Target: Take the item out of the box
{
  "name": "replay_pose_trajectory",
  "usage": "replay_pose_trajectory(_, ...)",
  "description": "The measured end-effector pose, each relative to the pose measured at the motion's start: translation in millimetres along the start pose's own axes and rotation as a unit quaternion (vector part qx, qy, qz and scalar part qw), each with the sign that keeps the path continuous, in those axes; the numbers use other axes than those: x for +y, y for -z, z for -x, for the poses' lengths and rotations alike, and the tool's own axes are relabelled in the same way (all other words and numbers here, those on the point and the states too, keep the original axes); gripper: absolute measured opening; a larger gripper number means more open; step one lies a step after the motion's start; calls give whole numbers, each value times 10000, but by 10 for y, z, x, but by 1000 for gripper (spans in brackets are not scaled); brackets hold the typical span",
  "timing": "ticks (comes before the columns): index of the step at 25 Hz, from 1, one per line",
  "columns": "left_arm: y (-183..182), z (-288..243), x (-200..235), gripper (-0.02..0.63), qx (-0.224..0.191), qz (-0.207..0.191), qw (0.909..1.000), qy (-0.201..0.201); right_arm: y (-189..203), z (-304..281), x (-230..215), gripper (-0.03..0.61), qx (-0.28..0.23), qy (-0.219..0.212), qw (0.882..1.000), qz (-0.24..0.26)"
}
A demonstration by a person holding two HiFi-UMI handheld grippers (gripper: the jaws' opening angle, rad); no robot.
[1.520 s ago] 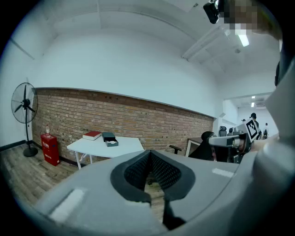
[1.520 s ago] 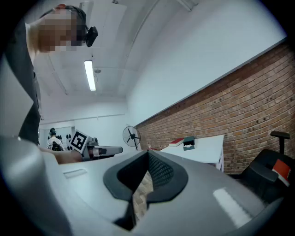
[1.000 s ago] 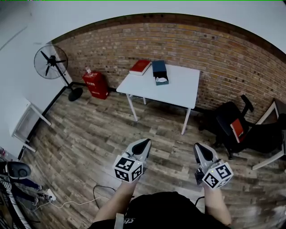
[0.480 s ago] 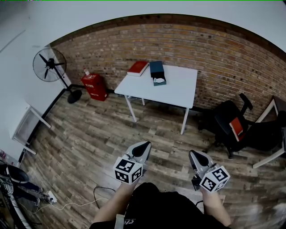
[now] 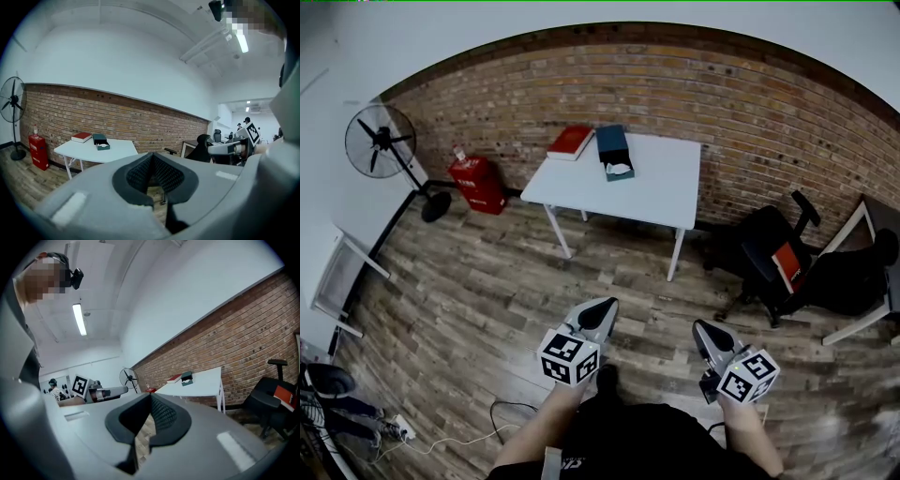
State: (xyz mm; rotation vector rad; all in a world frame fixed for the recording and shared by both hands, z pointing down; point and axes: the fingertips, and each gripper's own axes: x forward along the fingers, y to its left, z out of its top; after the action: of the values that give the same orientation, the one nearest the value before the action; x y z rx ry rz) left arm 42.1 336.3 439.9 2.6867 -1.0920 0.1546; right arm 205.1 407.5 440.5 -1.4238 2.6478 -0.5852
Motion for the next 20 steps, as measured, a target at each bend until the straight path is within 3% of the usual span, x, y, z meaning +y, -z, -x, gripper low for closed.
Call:
replay_pose_trajectory(12,-367,-310,1231,6,-55,-20,10000,20,-230,-1354,-23,0,-2,-65,10000,11)
replay_pose_trajectory(20,-357,-307,1976,6,-70,221,9997,-11,-206,-2065,120,0,224,-50,9997,73)
